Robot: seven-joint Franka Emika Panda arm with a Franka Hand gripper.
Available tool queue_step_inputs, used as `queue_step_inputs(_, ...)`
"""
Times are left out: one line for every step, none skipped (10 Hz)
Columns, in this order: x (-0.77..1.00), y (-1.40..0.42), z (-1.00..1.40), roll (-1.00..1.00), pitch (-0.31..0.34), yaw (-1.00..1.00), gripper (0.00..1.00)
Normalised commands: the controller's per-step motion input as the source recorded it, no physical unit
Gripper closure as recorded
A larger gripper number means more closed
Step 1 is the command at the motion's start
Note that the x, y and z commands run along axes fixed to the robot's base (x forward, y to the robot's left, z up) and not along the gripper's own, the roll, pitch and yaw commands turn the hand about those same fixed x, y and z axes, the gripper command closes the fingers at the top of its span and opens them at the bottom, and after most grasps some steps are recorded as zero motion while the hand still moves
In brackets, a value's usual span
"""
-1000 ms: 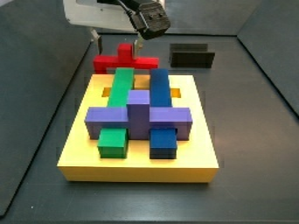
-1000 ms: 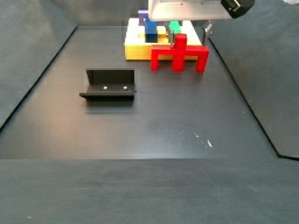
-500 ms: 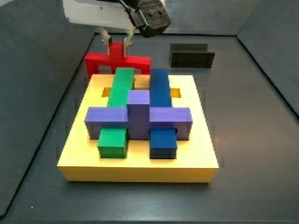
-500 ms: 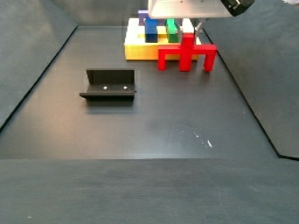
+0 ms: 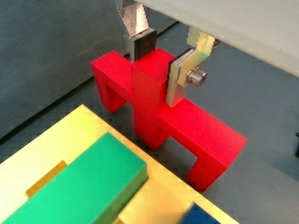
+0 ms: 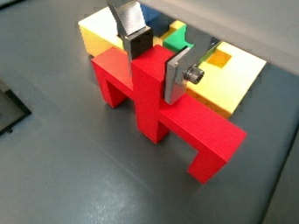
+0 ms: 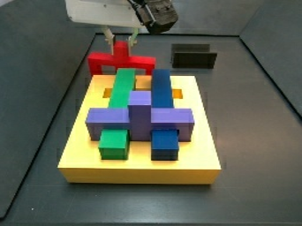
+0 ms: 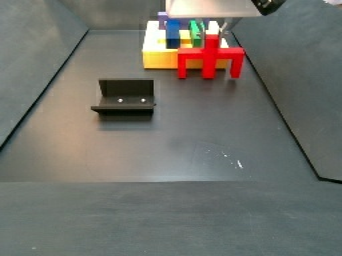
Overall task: Pick up the red object. Move up. Move to above the board. Insert the red object.
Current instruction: Pick up the red object, then move up.
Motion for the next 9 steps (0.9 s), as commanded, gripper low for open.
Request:
queue_step_inputs(0.0,0.0,0.0,0.0,0.0,0.0,1.0)
queue_step_inputs(0.0,0.0,0.0,0.0,0.0,0.0,1.0)
queue_step_inputs(0.0,0.0,0.0,0.0,0.0,0.0,1.0)
queue_step_inputs(0.0,0.0,0.0,0.0,0.0,0.0,1.0)
queue_step_inputs(0.0,0.0,0.0,0.0,0.0,0.0,1.0)
queue_step_inputs(0.0,0.0,0.0,0.0,0.0,0.0,1.0)
queue_step_inputs(0.0,0.0,0.0,0.0,0.0,0.0,1.0)
queue_step_inputs(0.0,0.0,0.0,0.0,0.0,0.0,1.0)
queue_step_inputs(0.0,0.0,0.83,0.0,0.0,0.0,1.0)
